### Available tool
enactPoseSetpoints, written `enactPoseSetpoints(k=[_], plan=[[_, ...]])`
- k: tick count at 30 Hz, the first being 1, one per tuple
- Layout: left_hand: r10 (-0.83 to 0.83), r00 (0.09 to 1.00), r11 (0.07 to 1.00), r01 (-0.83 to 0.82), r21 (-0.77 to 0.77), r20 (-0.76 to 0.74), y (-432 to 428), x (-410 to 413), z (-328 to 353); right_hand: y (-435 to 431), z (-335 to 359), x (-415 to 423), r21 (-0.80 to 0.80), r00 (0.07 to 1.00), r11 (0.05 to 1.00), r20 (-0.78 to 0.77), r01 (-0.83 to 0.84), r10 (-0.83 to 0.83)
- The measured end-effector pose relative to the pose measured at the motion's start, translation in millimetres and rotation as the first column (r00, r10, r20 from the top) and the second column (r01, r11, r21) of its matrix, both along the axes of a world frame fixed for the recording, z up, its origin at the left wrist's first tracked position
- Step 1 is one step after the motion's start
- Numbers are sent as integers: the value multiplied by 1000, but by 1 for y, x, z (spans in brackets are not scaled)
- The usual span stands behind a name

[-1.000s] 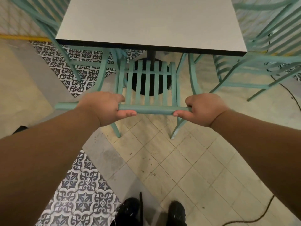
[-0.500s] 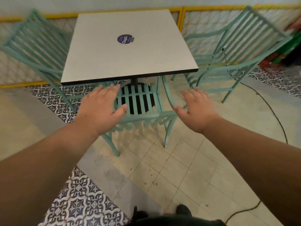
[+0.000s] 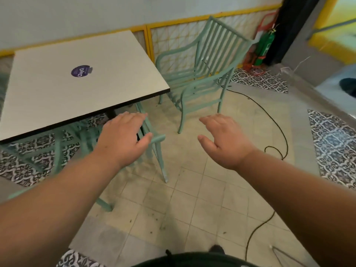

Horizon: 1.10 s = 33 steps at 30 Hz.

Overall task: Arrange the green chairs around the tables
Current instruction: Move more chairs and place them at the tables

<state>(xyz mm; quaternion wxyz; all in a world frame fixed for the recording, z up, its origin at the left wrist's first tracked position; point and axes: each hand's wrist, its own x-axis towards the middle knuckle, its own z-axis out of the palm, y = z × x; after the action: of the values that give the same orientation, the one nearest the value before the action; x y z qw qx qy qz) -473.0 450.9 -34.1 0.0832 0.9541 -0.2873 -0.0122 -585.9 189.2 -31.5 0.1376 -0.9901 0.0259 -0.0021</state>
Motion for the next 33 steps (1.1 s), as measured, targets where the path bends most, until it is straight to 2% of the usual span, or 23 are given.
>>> enactPoseSetpoints(k=[10,18,33], plan=[[-18,1000,998,18,-67,3,-165,0,0,-167,9,-21,-10,998,998,-10,68,-68],[-50,999,997,50,-63,-11,-241,36,3,-247,6,2,-18,987,987,-19,160,-161],[-170,985,983,170,-68,8,-375,239,-4,-361,0,181,0,961,961,-29,276,-276]])
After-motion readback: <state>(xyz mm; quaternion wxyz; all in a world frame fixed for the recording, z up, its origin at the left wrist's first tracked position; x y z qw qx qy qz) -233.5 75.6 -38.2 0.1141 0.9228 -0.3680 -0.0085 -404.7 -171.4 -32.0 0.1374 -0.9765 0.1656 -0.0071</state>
